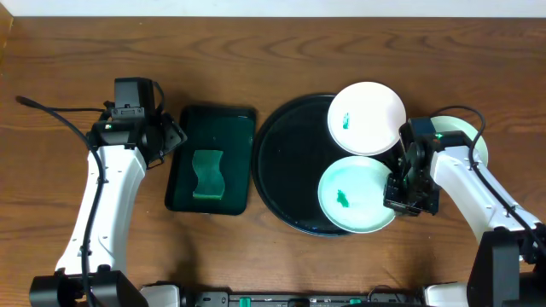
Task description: Clean dirty plates on tray and stack at the side
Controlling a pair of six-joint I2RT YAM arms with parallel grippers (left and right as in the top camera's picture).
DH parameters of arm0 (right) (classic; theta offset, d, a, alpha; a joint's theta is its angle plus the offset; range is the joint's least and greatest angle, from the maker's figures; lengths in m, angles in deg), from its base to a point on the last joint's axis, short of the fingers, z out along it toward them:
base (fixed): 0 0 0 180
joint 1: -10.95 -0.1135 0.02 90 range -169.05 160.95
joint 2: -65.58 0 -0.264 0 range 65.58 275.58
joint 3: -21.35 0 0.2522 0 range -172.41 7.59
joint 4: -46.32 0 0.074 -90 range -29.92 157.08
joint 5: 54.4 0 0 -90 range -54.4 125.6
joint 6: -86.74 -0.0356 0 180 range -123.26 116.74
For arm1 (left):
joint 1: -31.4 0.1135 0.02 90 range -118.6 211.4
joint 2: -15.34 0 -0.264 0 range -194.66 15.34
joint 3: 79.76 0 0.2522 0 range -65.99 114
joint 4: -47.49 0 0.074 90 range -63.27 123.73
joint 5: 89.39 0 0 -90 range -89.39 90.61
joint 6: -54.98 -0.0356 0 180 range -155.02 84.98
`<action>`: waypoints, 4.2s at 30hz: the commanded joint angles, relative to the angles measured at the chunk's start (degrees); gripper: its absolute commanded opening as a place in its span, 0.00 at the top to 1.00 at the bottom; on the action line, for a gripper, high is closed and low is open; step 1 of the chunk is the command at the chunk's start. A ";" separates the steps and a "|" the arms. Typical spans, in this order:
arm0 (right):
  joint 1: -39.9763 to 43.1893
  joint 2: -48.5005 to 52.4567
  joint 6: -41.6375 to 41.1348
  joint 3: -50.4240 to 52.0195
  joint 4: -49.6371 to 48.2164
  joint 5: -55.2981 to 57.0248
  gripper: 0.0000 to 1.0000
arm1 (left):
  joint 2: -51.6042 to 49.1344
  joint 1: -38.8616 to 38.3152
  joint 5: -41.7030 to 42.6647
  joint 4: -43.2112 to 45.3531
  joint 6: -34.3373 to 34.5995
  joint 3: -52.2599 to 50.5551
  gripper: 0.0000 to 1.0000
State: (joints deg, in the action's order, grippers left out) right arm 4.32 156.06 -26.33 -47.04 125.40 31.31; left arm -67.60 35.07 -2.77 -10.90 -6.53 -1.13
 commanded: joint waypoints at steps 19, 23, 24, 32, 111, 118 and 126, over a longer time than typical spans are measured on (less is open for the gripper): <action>-2.51 -0.24 -0.70 0.09 -4.46 -11.17 0.60 | -0.11 0.17 -0.74 -0.11 0.07 0.83 0.20; -0.70 -0.26 -0.68 -1.64 -1.01 -12.68 0.63 | -0.11 0.17 -0.72 -0.11 0.07 0.83 0.20; -0.33 -0.26 -0.66 -2.19 0.15 -12.66 0.63 | -0.11 0.17 -0.72 -0.11 0.07 0.83 0.20; -0.63 -0.24 -2.12 -1.79 1.42 -10.45 0.76 | -0.11 0.17 -0.72 -0.11 0.07 0.83 0.20; -2.10 -0.24 -22.29 1.14 4.04 1.05 0.77 | -0.11 0.17 -0.72 -0.11 0.07 0.83 0.20; -2.14 -0.24 -22.29 1.38 3.19 1.05 0.72 | -0.11 0.17 -0.74 -0.11 0.07 0.83 0.20; -3.21 -0.24 -22.32 4.55 -1.29 0.79 0.99 | -0.11 0.17 -0.72 -0.11 0.07 0.83 0.20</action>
State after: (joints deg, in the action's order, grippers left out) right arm 2.13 156.06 -48.21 -43.43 124.48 31.31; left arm -67.60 35.07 -2.79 -10.90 -6.53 -1.13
